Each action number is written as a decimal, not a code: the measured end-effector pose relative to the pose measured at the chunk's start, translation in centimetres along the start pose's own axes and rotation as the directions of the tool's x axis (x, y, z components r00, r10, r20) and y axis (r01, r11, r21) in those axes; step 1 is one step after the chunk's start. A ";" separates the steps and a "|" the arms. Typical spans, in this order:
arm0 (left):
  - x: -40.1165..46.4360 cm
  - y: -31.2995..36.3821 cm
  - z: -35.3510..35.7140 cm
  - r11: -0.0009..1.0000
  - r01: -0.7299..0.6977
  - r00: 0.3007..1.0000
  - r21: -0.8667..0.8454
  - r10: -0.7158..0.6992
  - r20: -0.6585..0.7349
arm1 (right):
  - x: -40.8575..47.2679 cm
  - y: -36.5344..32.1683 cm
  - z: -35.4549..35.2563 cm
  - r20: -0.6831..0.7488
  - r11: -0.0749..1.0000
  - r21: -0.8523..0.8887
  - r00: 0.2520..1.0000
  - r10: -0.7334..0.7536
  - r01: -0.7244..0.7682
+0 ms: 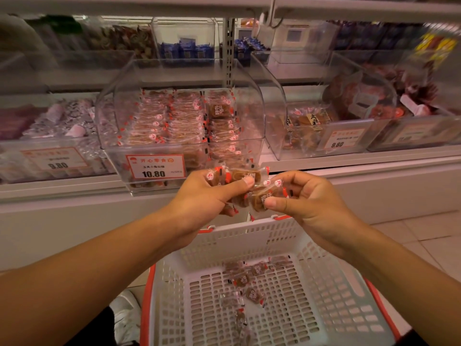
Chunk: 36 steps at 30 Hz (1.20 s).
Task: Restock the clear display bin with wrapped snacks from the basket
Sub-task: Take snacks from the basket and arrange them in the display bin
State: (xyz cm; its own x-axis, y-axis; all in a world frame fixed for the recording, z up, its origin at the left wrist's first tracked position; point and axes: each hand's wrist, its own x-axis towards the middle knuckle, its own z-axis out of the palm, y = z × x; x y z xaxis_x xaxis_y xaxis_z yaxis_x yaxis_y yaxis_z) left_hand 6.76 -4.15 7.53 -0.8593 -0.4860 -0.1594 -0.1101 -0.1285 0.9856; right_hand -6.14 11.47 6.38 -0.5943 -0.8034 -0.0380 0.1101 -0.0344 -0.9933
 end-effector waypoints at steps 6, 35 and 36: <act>0.3 -0.3 0.2 0.991 0.075 0.997 -0.115 -0.079 -0.027 | -0.2 0.3 0.2 0.066 0.979 0.175 0.994 0.092 -0.102; -0.5 2.1 0.3 0.924 0.003 0.888 0.383 -0.179 0.423 | -0.8 -1.9 0.9 0.375 0.727 -0.576 0.911 -0.173 0.375; -0.5 2.8 0.4 0.901 -0.041 0.897 0.432 -0.158 0.412 | -0.9 -2.9 0.9 0.383 0.678 -0.600 0.897 -0.222 0.424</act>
State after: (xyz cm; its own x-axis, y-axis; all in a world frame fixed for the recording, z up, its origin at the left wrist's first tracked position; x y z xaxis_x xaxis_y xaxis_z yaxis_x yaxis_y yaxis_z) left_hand 6.72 -3.93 10.37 -0.9597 -0.0592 -0.2749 -0.2803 0.2778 0.9188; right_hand -5.19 11.74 9.37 -0.2518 -0.9405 0.2282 -0.6557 -0.0076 -0.7550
